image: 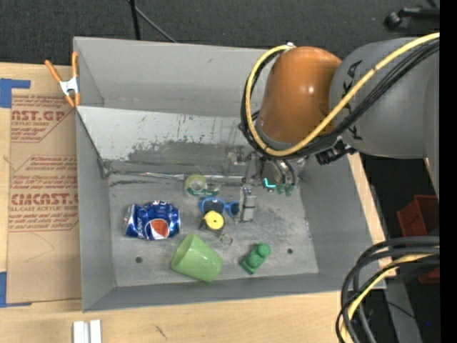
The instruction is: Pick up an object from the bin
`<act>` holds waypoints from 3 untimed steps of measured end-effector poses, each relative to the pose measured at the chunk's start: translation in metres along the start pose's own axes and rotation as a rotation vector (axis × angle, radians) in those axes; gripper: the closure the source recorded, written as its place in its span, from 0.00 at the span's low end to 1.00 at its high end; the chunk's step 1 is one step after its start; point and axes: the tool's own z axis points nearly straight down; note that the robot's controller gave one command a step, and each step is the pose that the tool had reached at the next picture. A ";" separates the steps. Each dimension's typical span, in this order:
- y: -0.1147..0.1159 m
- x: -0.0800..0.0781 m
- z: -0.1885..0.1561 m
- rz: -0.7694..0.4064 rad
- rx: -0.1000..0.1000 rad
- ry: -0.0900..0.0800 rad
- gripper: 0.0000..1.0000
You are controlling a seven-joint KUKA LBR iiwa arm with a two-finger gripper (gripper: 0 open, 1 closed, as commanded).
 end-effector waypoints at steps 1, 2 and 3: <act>-0.001 -0.017 0.065 0.099 0.000 -0.002 0.00; -0.001 -0.008 0.064 0.337 -0.001 -0.006 0.00; -0.001 0.003 0.072 0.401 -0.001 -0.005 0.00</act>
Offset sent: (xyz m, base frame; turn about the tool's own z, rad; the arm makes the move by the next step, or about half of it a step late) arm 0.0174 -0.0017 -0.0608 0.0989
